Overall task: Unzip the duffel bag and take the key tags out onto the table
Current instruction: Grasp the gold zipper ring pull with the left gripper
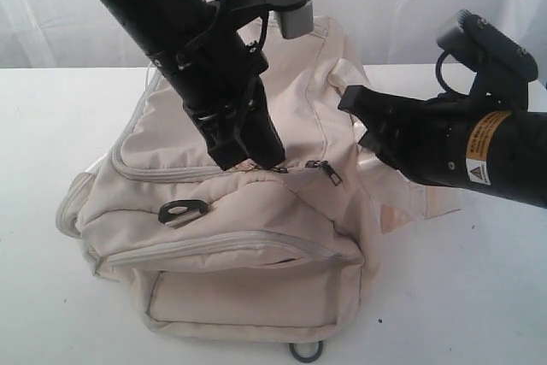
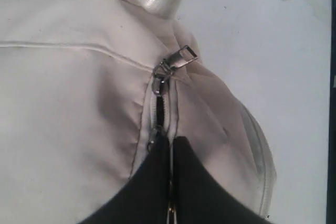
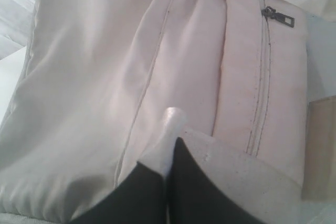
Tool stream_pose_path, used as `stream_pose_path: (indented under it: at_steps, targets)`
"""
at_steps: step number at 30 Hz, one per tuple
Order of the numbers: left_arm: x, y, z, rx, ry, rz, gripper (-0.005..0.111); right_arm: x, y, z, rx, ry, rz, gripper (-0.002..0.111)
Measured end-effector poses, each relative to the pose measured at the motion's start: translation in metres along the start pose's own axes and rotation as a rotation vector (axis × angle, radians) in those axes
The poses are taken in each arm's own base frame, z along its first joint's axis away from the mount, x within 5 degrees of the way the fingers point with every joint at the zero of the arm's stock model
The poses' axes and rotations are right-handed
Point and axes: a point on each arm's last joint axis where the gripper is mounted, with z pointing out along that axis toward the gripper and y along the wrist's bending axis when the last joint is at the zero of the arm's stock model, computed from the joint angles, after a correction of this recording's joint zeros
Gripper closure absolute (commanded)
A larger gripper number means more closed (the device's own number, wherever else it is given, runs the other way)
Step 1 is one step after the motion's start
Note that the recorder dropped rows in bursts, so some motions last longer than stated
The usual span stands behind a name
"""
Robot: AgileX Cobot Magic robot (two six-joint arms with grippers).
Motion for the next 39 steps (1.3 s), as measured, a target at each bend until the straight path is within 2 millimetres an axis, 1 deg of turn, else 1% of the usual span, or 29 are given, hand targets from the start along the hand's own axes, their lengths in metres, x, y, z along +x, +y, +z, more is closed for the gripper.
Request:
stream_pose_path:
  at_steps: [3,5,13,18,22,27,32,36,39]
  targets:
    - [0.006,0.001,0.007,-0.001,0.016,-0.013,0.107,0.0,0.0,0.0,0.0,0.0,-0.013,0.108]
    - [0.009,0.002,0.009,-0.015,0.04,-0.005,0.107,0.0,0.0,0.0,0.002,0.0,-0.022,0.108]
    - [0.021,0.004,0.008,-0.034,0.171,0.002,0.107,0.0,-0.002,-0.001,0.032,0.004,-0.061,0.108]
    - [0.025,0.004,0.006,-0.039,0.214,0.005,0.107,0.0,-0.004,-0.001,0.044,0.007,-0.078,0.108]
    - [0.028,0.003,-0.001,-0.073,0.252,0.015,0.107,-0.001,-0.007,-0.001,0.069,0.006,-0.09,0.108]
    - [0.027,-0.003,-0.017,-0.114,0.244,0.029,0.107,-0.003,-0.007,-0.002,0.087,0.004,-0.096,0.108]
    - [0.028,-0.007,-0.025,-0.126,0.243,0.03,0.107,-0.003,-0.007,-0.003,0.092,0.003,-0.095,0.108]
    - [0.03,-0.007,-0.022,-0.121,0.252,0.024,0.107,-0.003,-0.007,-0.003,0.092,0.003,-0.095,0.108]
    - [0.036,-0.005,-0.013,-0.123,0.259,0.016,0.107,-0.003,-0.007,-0.003,0.092,0.003,-0.095,0.108]
